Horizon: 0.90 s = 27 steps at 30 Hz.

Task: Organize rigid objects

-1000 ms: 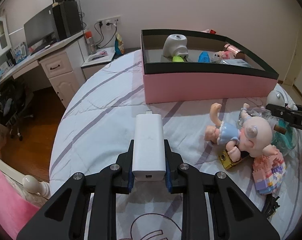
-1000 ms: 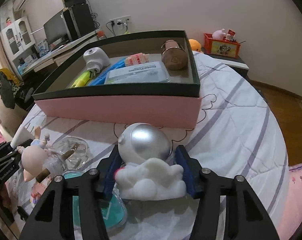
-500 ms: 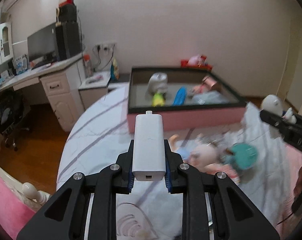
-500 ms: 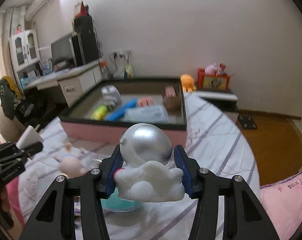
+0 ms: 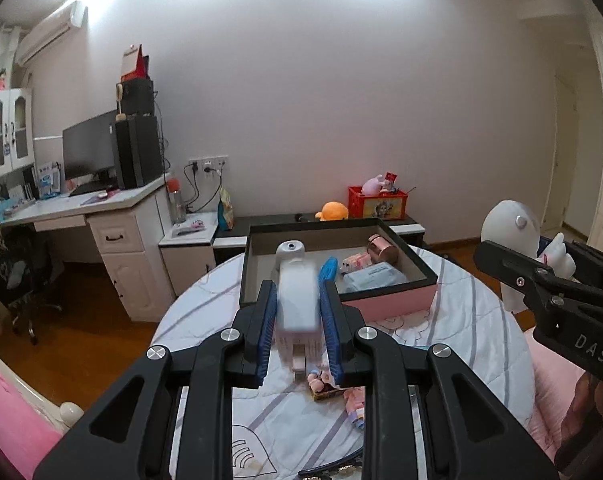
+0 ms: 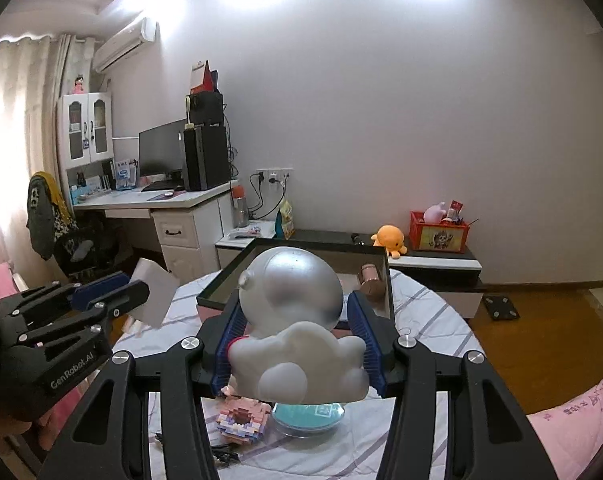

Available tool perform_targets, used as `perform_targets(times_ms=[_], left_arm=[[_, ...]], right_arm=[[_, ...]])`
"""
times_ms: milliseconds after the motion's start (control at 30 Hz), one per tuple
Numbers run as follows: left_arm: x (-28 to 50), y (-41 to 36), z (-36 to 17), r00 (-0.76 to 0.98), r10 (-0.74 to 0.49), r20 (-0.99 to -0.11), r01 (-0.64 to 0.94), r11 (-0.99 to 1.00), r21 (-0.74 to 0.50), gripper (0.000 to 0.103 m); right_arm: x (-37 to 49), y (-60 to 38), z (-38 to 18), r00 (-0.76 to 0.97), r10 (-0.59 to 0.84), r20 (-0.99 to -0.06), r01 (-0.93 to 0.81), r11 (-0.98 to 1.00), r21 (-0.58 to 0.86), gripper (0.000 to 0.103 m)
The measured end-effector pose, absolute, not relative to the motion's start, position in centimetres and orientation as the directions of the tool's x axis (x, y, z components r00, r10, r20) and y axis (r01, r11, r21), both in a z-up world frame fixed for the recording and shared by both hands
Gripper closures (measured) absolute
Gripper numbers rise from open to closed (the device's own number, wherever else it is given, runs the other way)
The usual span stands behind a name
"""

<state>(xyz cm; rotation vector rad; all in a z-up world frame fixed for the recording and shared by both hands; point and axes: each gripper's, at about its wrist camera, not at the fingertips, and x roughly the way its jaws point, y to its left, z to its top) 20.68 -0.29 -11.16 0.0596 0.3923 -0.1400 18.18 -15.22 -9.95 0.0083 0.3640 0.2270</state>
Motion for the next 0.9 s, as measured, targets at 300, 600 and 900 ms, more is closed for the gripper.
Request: perform_targets(times_ms=[300, 600, 900], left_arm=[[24.3, -0.4, -14.4, 0.863, -0.188, -0.469, 0.202, 0.979, -0.021, 0.095], [26.0, 2.6, -22.8, 0.76, -0.172, -0.627, 0.125, 0.985, -0.119, 0.084], [24.5, 5.7, -25.0, 0.751, -0.154, -0.642, 0.073, 0.986, -0.151, 0.033]], right_arm=[[20.3, -14.7, -11.6, 0.889, 0.22, -0.401, -0.221, 0.974, 0.044, 0.05], [22.5, -15.3, -17.5, 0.813, 0.247, -0.527, -0.219, 0.969, 0.115, 0.05], [22.2, -14.8, -18.3, 0.792, 0.278, -0.543, -0.244, 0.96, 0.136, 0.05]])
